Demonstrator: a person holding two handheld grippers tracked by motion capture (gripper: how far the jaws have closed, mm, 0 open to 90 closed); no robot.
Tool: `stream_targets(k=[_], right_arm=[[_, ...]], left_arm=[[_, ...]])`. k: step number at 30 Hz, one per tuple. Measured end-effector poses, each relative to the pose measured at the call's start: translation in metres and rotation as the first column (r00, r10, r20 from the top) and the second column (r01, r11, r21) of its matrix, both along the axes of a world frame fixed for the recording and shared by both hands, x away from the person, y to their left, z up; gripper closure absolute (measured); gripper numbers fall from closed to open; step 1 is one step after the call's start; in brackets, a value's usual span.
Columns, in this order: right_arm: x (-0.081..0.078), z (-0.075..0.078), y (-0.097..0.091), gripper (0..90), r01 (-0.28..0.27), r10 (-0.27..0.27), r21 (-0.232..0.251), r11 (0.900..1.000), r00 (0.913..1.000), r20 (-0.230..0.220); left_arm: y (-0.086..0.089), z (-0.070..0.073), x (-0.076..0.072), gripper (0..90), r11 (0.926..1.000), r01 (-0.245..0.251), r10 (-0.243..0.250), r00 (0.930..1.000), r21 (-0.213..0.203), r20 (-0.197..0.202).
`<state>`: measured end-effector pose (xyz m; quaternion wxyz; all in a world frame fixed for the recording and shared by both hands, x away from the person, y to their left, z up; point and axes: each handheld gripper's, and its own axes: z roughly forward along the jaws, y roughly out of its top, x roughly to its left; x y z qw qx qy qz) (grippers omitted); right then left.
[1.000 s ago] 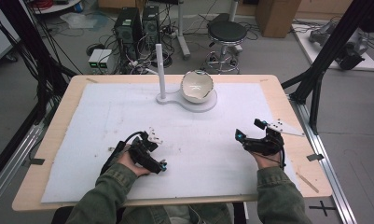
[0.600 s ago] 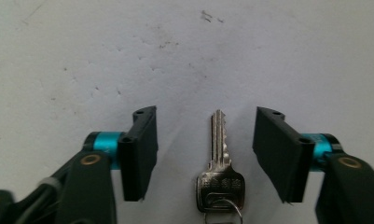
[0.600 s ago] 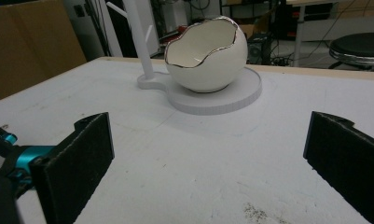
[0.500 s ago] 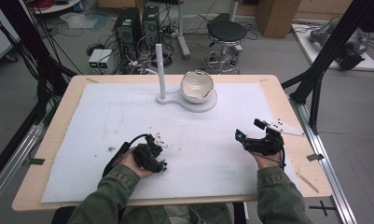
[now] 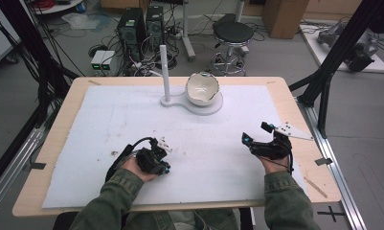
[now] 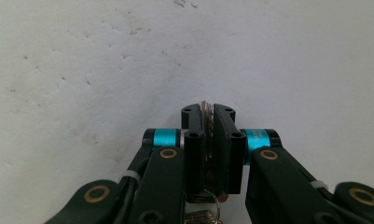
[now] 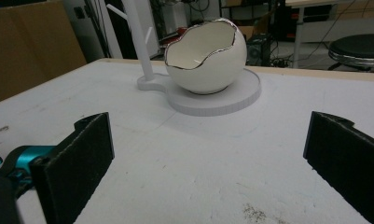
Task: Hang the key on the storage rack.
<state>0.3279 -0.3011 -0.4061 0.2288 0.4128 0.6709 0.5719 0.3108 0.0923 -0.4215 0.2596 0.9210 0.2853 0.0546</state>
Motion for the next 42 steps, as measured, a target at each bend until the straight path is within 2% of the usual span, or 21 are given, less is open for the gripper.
stream_targets(k=[3, 7, 12, 18, 20, 22, 23, 24, 28, 33, 41, 42], right_arm=[[0.001, 0.000, 0.000, 0.6, -0.002, 0.002, -0.004, 1.0000, 1.0000, 0.003], [0.001, 0.000, 0.000, 0.6, -0.001, 0.001, -0.003, 1.0000, 1.0000, 0.001], [0.000, 0.000, 0.000, 0.6, -0.002, 0.002, -0.003, 1.0000, 1.0000, 0.001], [0.000, 0.000, 0.000, 0.6, -0.001, 0.001, -0.002, 1.0000, 1.0000, -0.005], [0.000, 0.000, 0.001, 0.6, 0.001, -0.001, -0.002, 1.0000, 1.0000, -0.004], [0.000, 0.000, 0.001, 0.6, 0.001, -0.001, -0.005, 1.0000, 1.0000, -0.004], [0.000, 0.000, 0.001, 0.6, 0.004, -0.004, -0.004, 1.0000, 1.0000, -0.004], [0.000, 0.000, 0.000, 0.6, 0.005, -0.005, -0.005, 1.0000, 1.0000, -0.005], [0.000, 0.000, 0.001, 0.6, 0.004, -0.004, -0.004, 1.0000, 1.0000, -0.006], [0.000, -0.001, 0.001, 0.6, 0.004, -0.004, -0.007, 1.0000, 1.0000, -0.005], [0.001, -0.001, 0.001, 0.6, 0.004, -0.004, -0.007, 1.0000, 1.0000, -0.008], [0.000, -0.001, 0.001, 0.6, 0.003, -0.003, -0.006, 1.0000, 0.9999, -0.010]], left_arm=[[0.001, 0.000, 0.001, 82.6, 1.0000, -0.002, 0.002, 0.9999, -0.010, -0.011], [0.002, 0.002, -0.001, 82.6, 0.9999, -0.001, 0.001, 1.0000, -0.011, 0.000], [0.007, 0.007, -0.002, 82.7, 0.9987, -0.004, 0.005, 0.9999, -0.050, 0.013], [0.011, 0.014, -0.003, 82.7, 0.9974, -0.004, 0.004, 1.0000, -0.072, 0.005], [0.013, 0.020, -0.003, 82.7, 0.9961, -0.007, 0.008, 0.9998, -0.088, 0.019], [0.018, 0.024, -0.002, 82.6, 0.9924, -0.008, 0.011, 0.9996, -0.123, 0.024], [0.018, 0.024, -0.002, 82.6, 0.9924, -0.008, 0.011, 0.9996, -0.123, 0.024], [0.024, 0.028, -0.001, 82.6, 0.9872, -0.017, 0.021, 0.9995, -0.159, 0.025], [0.034, 0.039, -0.001, 82.7, 0.9749, -0.035, 0.046, 0.9978, -0.220, 0.047], [0.043, 0.051, 0.001, 82.7, 0.9692, -0.037, 0.057, 0.9954, -0.244, 0.077], [0.053, 0.067, 0.008, 82.7, 0.9603, -0.036, 0.058, 0.9959, -0.277, 0.069], [0.055, 0.072, 0.009, 82.7, 0.9569, -0.035, 0.058, 0.9956, -0.288, 0.074]])
